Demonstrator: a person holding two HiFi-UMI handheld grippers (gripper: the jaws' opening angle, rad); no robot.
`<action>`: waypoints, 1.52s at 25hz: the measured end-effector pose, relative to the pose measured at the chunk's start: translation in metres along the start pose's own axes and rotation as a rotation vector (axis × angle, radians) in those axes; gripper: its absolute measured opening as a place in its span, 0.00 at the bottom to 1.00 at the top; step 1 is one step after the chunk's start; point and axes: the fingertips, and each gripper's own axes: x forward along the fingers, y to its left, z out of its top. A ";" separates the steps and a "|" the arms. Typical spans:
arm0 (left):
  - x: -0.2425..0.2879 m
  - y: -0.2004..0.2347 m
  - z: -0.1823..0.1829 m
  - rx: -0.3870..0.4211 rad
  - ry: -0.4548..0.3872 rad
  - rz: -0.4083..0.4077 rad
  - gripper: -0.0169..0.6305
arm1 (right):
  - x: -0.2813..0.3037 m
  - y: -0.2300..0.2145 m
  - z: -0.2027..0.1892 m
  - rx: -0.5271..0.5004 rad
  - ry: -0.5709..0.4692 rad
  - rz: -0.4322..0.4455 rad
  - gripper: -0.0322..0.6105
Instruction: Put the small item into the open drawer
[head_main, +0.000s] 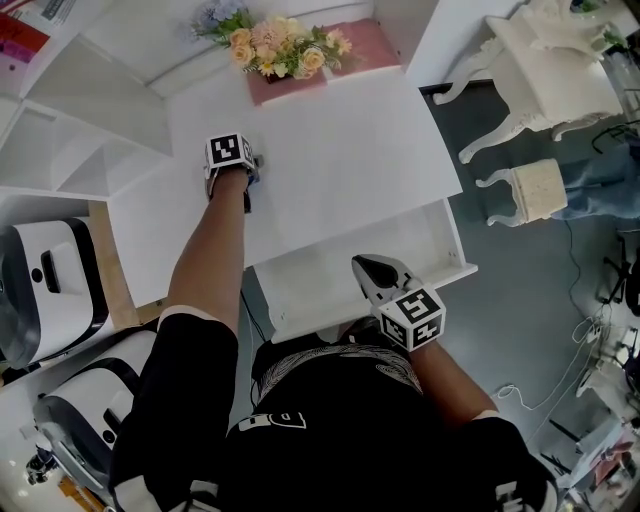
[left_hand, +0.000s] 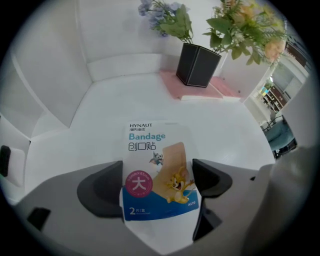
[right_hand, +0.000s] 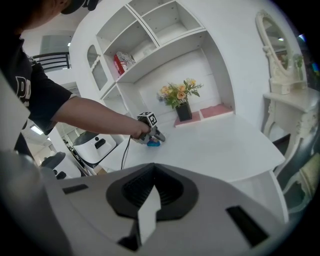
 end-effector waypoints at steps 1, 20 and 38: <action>-0.001 -0.001 -0.002 0.019 0.008 -0.005 0.69 | -0.001 0.002 0.000 -0.002 -0.001 -0.002 0.06; -0.064 -0.010 -0.032 0.138 -0.039 -0.162 0.69 | -0.008 0.056 0.009 0.025 -0.094 -0.075 0.06; -0.165 -0.064 -0.098 0.448 -0.187 -0.412 0.68 | -0.029 0.077 0.005 0.011 -0.126 -0.214 0.06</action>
